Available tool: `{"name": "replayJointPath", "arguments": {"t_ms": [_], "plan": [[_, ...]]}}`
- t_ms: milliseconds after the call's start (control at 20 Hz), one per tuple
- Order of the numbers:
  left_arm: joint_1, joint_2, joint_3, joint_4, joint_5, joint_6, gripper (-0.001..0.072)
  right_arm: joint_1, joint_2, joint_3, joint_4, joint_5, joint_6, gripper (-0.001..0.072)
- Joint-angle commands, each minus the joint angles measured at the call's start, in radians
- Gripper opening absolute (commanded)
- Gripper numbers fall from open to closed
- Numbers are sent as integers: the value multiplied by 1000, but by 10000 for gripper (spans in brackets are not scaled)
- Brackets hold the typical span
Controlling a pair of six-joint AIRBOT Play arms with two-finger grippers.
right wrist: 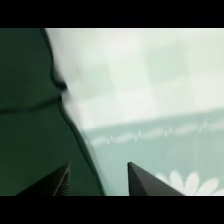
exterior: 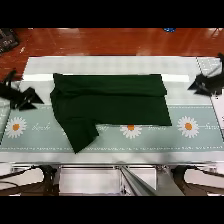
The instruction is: Fold the shirts.
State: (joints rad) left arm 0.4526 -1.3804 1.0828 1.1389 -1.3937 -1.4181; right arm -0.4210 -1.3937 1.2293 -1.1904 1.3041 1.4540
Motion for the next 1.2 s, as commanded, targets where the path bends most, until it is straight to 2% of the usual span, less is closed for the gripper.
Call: {"name": "replayJointPath", "arguments": {"t_ms": [0,150,450,650,700,750,800,950,1150], "plan": [[150,194,-356,-220,103,90,508,-56,233,-425,146,-202,-101,414],[131,203,-494,-267,158,130,508,-56,341,-598,203,-212,-159,414],[-61,146,-567,-281,264,138,508,-56,424,-633,323,-209,-204,415],[-244,143,-565,-325,425,39,493,-56,425,-632,414,-155,-259,416],[-277,143,-562,-325,445,35,334,-59,425,-632,426,-145,-263,416],[-291,143,-556,-325,444,37,74,-78,425,-632,411,-145,-261,416],[-292,143,-547,-325,430,37,17,-116,424,-632,366,-152,-234,416],[-283,144,-521,-323,381,60,17,-225,418,-653,185,-148,-143,416],[-283,144,-513,-325,379,63,17,-200,351,-705,258,-134,-162,416]]}}
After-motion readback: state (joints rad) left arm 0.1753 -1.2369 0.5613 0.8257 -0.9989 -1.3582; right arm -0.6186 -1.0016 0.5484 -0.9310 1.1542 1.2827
